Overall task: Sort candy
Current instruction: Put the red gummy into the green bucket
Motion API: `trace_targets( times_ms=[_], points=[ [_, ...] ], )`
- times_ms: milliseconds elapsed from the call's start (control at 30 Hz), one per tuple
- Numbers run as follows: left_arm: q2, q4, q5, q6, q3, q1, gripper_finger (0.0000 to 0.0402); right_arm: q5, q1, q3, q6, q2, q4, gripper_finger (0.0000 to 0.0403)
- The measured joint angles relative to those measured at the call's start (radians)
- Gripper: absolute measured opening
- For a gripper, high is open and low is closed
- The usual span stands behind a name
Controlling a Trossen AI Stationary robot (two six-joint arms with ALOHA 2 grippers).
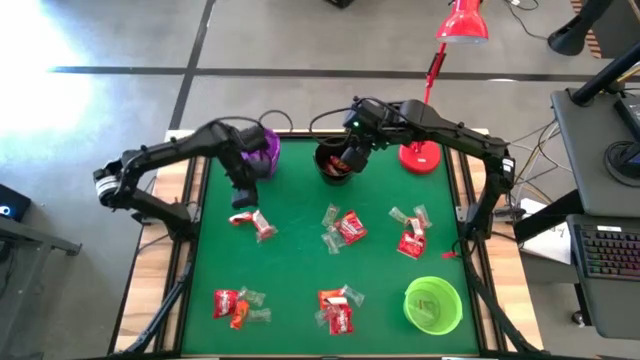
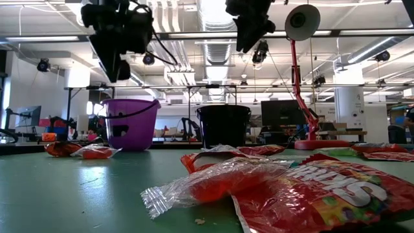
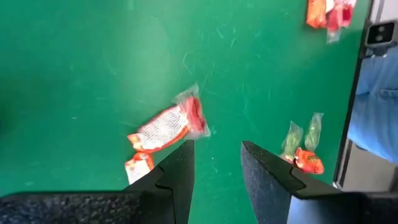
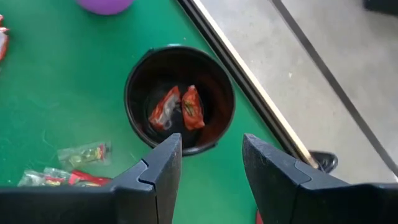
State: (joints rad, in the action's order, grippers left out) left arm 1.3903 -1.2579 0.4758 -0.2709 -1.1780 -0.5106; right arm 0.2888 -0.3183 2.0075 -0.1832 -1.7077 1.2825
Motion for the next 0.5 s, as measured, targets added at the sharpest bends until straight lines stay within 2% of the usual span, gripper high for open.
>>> trace_targets(
  times_ms=[233, 500],
  points=[
    [-0.044, 0.101, -0.127, 0.119, 0.141, 0.074, 0.0114, 0.000, 0.003, 0.000, -0.026, 0.000, 0.035, 0.0162],
    [-0.099, 0.295, -0.128, 0.292, 0.295, 0.178, 0.0114, 0.000, 0.009, 0.000, -0.082, 0.051, 0.082, 0.0162]
  ],
)
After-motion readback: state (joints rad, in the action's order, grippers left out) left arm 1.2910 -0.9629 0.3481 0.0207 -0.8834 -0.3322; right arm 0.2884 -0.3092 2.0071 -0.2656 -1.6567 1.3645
